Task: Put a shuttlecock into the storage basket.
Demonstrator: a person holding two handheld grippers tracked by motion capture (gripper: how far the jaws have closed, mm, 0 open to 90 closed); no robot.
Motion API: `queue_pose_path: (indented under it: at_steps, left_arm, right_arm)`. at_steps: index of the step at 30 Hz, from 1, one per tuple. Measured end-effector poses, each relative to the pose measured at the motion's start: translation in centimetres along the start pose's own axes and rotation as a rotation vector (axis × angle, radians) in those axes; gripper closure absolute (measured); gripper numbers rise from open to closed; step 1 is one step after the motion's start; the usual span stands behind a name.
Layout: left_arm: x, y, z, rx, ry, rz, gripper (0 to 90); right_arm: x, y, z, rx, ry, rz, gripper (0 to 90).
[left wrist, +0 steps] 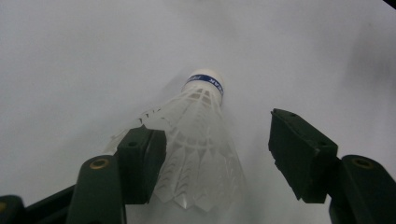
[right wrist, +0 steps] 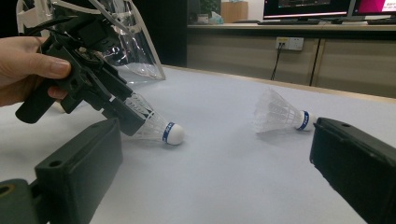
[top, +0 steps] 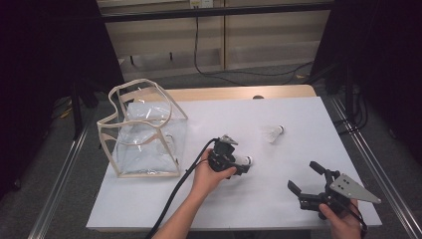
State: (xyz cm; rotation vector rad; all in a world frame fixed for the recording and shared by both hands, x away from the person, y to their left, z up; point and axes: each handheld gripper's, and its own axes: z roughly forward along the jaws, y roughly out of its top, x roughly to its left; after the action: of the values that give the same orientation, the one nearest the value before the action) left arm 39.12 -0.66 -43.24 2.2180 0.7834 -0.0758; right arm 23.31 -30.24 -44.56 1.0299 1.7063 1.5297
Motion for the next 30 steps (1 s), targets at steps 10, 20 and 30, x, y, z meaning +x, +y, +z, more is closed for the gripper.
queue_pose_path:
  at_steps: [10,20,30]
  left_arm:
    - [0.1,0.0,0.6,-0.006,0.008,-0.002,51.8]
    - [0.2,-0.1,1.1,-0.006,0.01,-0.008,61.4]
    - [0.3,-0.1,1.2,-0.025,0.001,-0.016,77.9]
  right_arm:
    - [-0.1,0.0,-0.1,-0.002,-0.002,0.0,2.2]
    - [-0.1,0.0,-0.3,0.001,-0.009,0.003,2.2]
    - [-0.2,-0.1,-0.3,0.001,-0.009,0.002,2.2]
